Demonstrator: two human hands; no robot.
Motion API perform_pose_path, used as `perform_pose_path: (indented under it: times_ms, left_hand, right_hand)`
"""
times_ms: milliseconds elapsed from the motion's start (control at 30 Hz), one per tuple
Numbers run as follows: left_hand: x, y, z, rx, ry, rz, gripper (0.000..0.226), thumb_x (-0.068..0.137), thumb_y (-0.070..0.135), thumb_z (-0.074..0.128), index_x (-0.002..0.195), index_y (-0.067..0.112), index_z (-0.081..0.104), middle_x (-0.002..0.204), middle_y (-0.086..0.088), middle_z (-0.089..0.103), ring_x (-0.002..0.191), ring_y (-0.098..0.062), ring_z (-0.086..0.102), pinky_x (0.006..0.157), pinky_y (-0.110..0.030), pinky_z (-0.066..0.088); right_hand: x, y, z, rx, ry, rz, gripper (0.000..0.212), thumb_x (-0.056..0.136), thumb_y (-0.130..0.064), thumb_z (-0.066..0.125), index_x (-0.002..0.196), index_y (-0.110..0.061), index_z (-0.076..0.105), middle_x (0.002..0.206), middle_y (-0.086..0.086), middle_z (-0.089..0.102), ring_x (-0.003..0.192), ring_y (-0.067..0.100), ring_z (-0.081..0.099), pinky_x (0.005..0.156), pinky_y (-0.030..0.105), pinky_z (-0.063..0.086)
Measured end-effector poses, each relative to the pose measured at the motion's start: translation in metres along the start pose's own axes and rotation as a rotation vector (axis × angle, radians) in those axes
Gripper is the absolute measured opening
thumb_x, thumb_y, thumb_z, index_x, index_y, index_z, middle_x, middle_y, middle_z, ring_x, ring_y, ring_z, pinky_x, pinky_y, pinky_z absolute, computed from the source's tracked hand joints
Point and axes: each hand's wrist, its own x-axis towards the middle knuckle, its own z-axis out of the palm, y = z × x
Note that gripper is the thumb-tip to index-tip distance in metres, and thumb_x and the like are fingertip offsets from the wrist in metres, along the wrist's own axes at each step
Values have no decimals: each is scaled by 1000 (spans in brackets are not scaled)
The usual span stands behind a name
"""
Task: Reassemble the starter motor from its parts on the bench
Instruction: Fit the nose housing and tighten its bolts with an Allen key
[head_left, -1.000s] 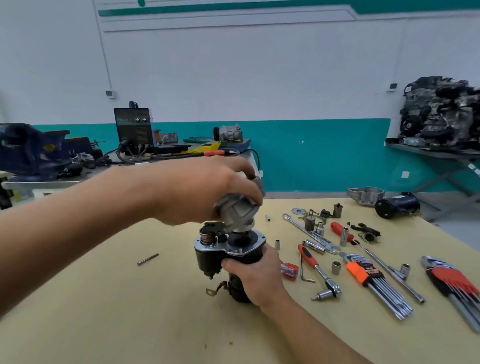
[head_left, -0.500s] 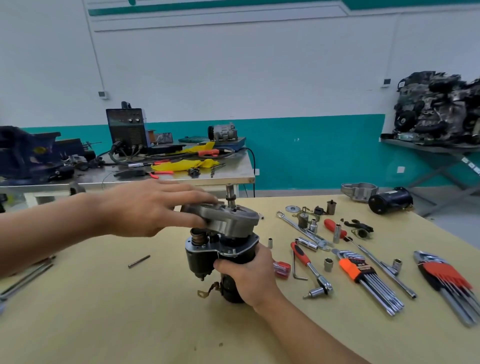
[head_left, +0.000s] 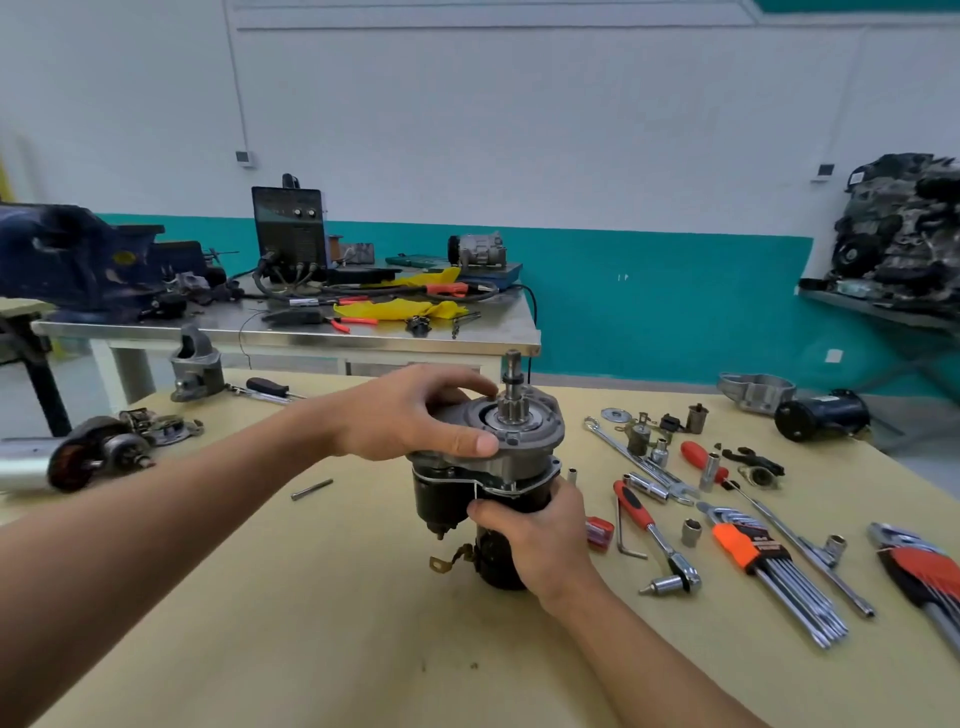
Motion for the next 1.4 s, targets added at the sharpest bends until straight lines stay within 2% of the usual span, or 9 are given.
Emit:
perform_pose_path:
  times_ms: [167,333,433,500,633,967,1133,1267,1400]
  left_hand:
    - [-1,-7,8,-89,28,94,65,73,55,70,134,41,53,122,18,68,111,-2,64,87,-16,52]
    - [-2,-7,5,-100,52,92,88,68,56,74,146,23,50,126,10,68,115,-8,64,93,-23,53]
    - [-5,-5,14,-34,91,84,97,61,58,78,147,26,47,123,17,67,113,0,63,90,-15,51]
    - [-6,-7,26,-23,213,106,99,56,59,81,144,25,52,119,21,67,109,4,63,86,-10,50]
    - [-9,-13,39,-133,368,178,92,58,49,84,139,15,58,121,9,71,112,-5,66,93,-23,55]
    - [-11,-9,29,-253,480,249,80,56,44,83,130,22,62,114,16,73,106,-6,69,82,-14,53]
    - [-11,-6,37,-163,377,226,83,56,44,85,133,25,60,114,24,72,107,1,68,82,-10,52]
    - [-13,-13,53,-203,430,258,67,61,41,85,123,40,60,114,25,71,109,1,67,84,-10,52]
    - [-13,-18,55,-204,426,284,66,68,26,90,125,38,59,117,23,71,111,1,66,86,-9,50]
  right_hand:
    - [-1,-1,-1,23,-3,-9,43,62,-17,83,103,-21,71,94,-6,76,91,5,69,68,9,51]
    - [-1,-2,-1,24,-10,1,39,61,-17,83,98,-24,72,91,-6,76,88,7,70,66,9,51]
    - [0,-1,-1,19,-8,-4,44,59,-20,83,102,-23,71,92,-5,76,88,10,70,68,13,53]
    - [0,0,-2,19,-4,-2,48,58,-23,83,104,-23,71,93,-5,76,90,10,70,69,14,54]
    - [1,1,-2,15,-15,3,44,58,-23,83,100,-24,71,90,-5,76,87,11,71,68,13,53]
    - [2,0,-3,35,-69,13,38,63,-14,83,96,-27,70,92,-2,75,88,13,71,70,16,54]
    - [3,1,-4,47,-58,-6,41,61,-16,83,100,-18,71,92,0,75,89,14,71,71,20,56]
    - [2,0,-4,42,-56,-12,44,62,-15,83,105,-18,71,96,-2,76,93,12,71,73,19,56]
    - [2,0,-4,52,-58,-16,43,63,-11,82,104,-17,72,96,-1,76,94,12,71,72,18,56]
